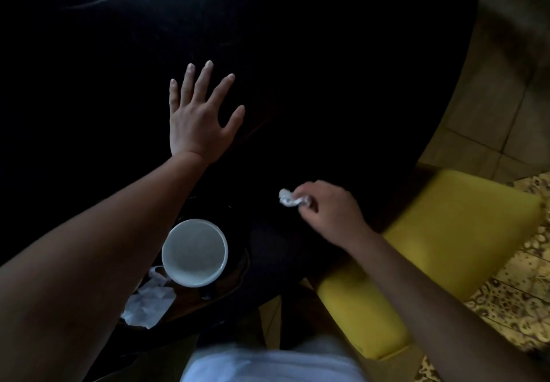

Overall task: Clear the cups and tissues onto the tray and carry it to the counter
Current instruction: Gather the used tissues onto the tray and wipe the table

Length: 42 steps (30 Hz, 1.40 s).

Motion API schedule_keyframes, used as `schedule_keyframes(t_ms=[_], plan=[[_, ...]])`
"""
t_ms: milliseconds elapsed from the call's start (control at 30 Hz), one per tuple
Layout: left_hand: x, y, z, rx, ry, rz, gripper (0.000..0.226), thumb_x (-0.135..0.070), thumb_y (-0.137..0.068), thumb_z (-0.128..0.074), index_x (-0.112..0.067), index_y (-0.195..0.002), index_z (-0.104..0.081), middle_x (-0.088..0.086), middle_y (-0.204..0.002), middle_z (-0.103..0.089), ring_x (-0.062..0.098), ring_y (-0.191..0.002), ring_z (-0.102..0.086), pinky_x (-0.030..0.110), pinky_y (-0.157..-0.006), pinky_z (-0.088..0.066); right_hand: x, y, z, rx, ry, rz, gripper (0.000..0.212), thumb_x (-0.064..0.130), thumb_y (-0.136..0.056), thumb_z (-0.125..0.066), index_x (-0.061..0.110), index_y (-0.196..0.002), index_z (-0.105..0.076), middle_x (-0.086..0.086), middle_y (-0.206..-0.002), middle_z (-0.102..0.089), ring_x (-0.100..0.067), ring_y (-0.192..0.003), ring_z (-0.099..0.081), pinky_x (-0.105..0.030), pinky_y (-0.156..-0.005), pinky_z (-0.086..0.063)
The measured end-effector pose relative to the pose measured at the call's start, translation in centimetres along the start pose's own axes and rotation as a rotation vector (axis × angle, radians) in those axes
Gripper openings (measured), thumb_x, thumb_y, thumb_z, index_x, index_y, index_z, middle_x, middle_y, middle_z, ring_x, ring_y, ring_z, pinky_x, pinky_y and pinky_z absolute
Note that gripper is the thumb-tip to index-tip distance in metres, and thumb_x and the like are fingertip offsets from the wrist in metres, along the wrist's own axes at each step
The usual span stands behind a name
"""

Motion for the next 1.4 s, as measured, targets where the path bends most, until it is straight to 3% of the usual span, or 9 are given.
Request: schedule_keyframes(t_ms=[133, 233, 367, 467, 567, 667, 933, 1167, 1400], plan=[[-0.2, -0.2, 0.2, 0.008, -0.013, -0.009, 0.064, -0.064, -0.100, -0.037, -0.037, -0.158, -0.034, 0.000, -0.171, -0.017, 0.026, -0.159, -0.005, 0.053, -0.128, -0.003, 1.7, 4.0, -2.7, 0.155, 0.052, 0.064, 0.023, 0.022, -0.089, -0.064, 0.030, -0.110, -0.067, 0.006, -0.104, -0.061, -0.021, -0.098, -0.065, -0.039, -0.083, -0.053], [-0.3, -0.2, 0.4, 0.028, -0.031, -0.016, 0.064, -0.064, -0.101, -0.035, -0.036, -0.159, -0.031, 0.001, -0.172, -0.015, 0.026, -0.159, -0.002, 0.054, -0.127, -0.002, 1.3, 5.5, -3.2, 0.169, -0.008, 0.042, 0.020, 0.022, -0.091, -0.063, 0.031, -0.108, -0.068, 0.011, -0.102, -0.062, -0.012, -0.097, -0.063, -0.033, -0.083, -0.053], [0.2, -0.4, 1.4, 0.152, -0.024, -0.037, 0.064, -0.062, -0.102, -0.037, -0.036, -0.161, -0.026, 0.000, -0.173, -0.008, 0.025, -0.159, 0.004, 0.052, -0.127, 0.003, 0.5, 5.1, -0.6, -0.037, -0.217, -0.014, 0.018, 0.012, -0.085, -0.072, 0.026, -0.095, -0.071, 0.012, -0.090, -0.067, -0.003, -0.086, -0.064, -0.020, -0.075, -0.052], [1.4, -0.4, 4.9, 0.235, 0.230, 0.015, 0.055, -0.051, -0.103, -0.051, -0.029, -0.153, -0.046, 0.002, -0.168, -0.029, 0.022, -0.156, -0.019, 0.041, -0.127, -0.014, 1.8, 4.3, 2.4, -0.180, -0.326, -0.016, 0.018, 0.007, -0.084, -0.075, 0.022, -0.093, -0.071, 0.010, -0.084, -0.069, -0.005, -0.080, -0.066, -0.015, -0.067, -0.048], [4.3, 3.8, 9.0, 0.007, 0.396, 0.102, 0.047, -0.043, -0.099, -0.056, -0.021, -0.141, -0.060, 0.003, -0.152, -0.051, 0.019, -0.141, -0.047, 0.036, -0.119, -0.035, 4.1, 3.9, 4.5, -0.189, -0.458, 0.018, 0.015, 0.013, -0.088, -0.073, 0.025, -0.096, -0.068, 0.007, -0.086, -0.069, -0.009, -0.077, -0.067, -0.022, -0.062, -0.053], [8.4, 12.8, 11.3, -0.263, 0.354, 0.228, 0.040, -0.032, -0.099, -0.057, -0.013, -0.133, -0.065, 0.006, -0.142, -0.060, 0.020, -0.134, -0.054, 0.038, -0.115, -0.040, 6.7, 3.8, 4.5, -0.194, -0.469, 0.084, 0.016, 0.017, -0.090, -0.073, 0.025, -0.101, -0.066, 0.009, -0.091, -0.068, -0.007, -0.082, -0.067, -0.018, -0.066, -0.054], [17.4, 34.0, 8.2, -0.321, 0.206, 0.683, 0.055, -0.042, -0.099, -0.047, -0.011, -0.145, -0.051, 0.011, -0.157, -0.044, 0.031, -0.148, -0.034, 0.038, -0.116, -0.024, 13.2, 4.4, 1.2, -0.228, -0.528, 0.174, 0.019, 0.016, -0.088, -0.077, 0.016, -0.105, -0.068, 0.006, -0.096, -0.072, -0.010, -0.086, -0.071, -0.019, -0.073, -0.055], [21.2, 37.0, 1.3, -0.124, 0.034, 0.725, 0.076, -0.064, -0.100, -0.037, -0.021, -0.161, -0.025, 0.011, -0.172, -0.009, 0.031, -0.159, 0.001, 0.048, -0.126, 0.002, 18.3, 6.0, -4.0, -0.141, -0.436, 0.276, 0.017, 0.017, -0.088, -0.078, 0.016, -0.101, -0.066, 0.004, -0.093, -0.071, -0.010, -0.085, -0.070, -0.024, -0.072, -0.055], [21.0, 36.9, -0.7, -0.028, -0.017, 0.717, 0.081, -0.070, -0.100, -0.029, -0.023, -0.164, -0.015, 0.010, -0.173, 0.001, 0.029, -0.159, 0.008, 0.053, -0.127, 0.004, 21.4, 8.1, -8.0, -0.118, -0.318, 0.292, 0.017, 0.014, -0.089, -0.076, 0.015, -0.100, -0.063, 0.011, -0.090, -0.065, -0.005, -0.084, -0.065, -0.021, -0.074, -0.054]])
Point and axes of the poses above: each hand's wrist, its own y-axis away from the middle knuckle, its own z-axis out of the back of the hand, x = y × z, the point moved 1 cm from there along -y, towards the middle knuckle
